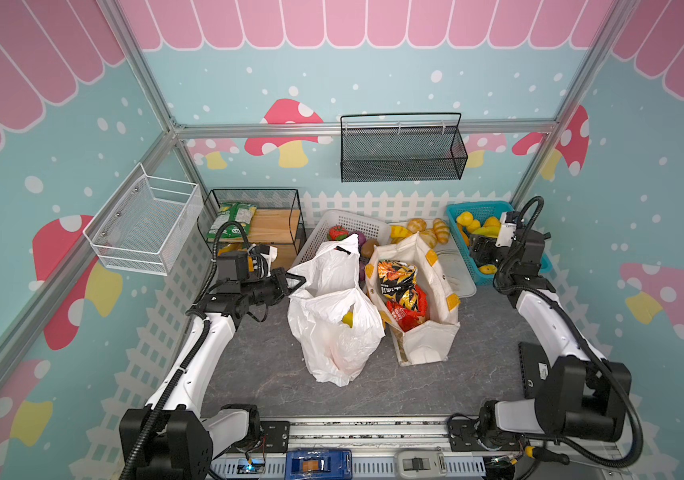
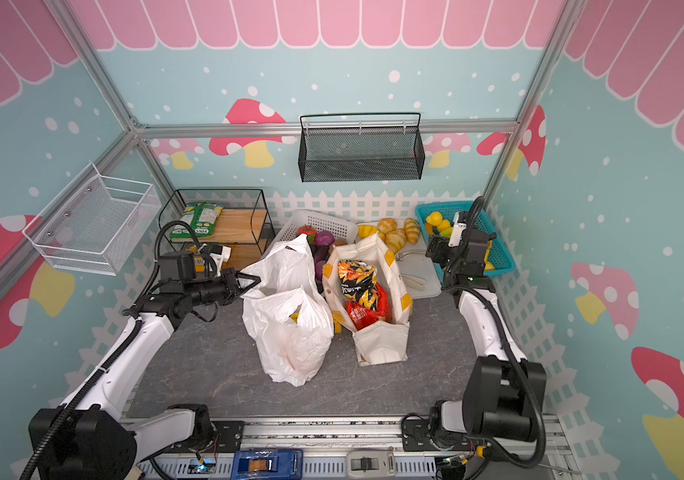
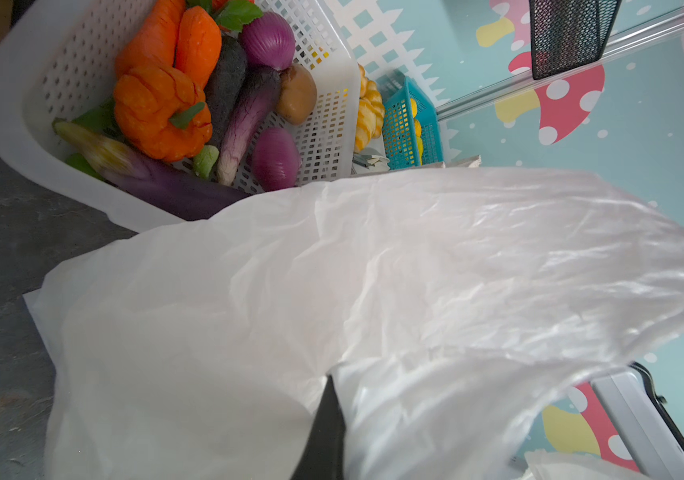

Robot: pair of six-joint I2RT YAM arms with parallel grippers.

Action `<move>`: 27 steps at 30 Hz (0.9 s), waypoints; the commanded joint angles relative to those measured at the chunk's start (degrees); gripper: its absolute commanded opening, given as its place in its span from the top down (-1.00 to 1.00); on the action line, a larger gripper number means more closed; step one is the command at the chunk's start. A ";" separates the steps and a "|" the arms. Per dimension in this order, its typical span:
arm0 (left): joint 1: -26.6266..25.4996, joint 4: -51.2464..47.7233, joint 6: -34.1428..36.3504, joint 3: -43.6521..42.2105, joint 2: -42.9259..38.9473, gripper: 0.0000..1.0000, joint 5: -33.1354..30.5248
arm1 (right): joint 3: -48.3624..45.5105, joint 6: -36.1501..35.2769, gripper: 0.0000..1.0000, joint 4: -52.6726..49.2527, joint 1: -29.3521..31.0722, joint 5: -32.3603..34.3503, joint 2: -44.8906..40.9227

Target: Place the mixed food into the grocery bags and tie them

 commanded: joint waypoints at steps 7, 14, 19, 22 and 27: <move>0.13 1.44 -0.37 -0.57 -0.71 1.00 1.16 | 12.07 1.08 -0.64 -3.81 -5.34 -1.75 18.81; 0.19 1.51 -0.25 -0.80 -0.71 1.00 1.01 | 26.41 -5.12 -0.55 -14.77 -5.34 1.14 32.63; 0.21 1.48 -0.41 -0.45 -0.36 1.00 1.04 | 32.93 -8.04 -0.48 -20.06 -5.34 1.09 37.46; 0.21 1.43 -0.39 -0.46 -0.27 1.00 1.02 | 35.96 -9.69 -0.49 -23.15 -5.17 0.21 39.94; 0.18 1.51 -0.44 -0.54 -0.18 1.00 0.92 | 41.28 -12.02 -0.58 -28.53 -5.16 -0.45 44.39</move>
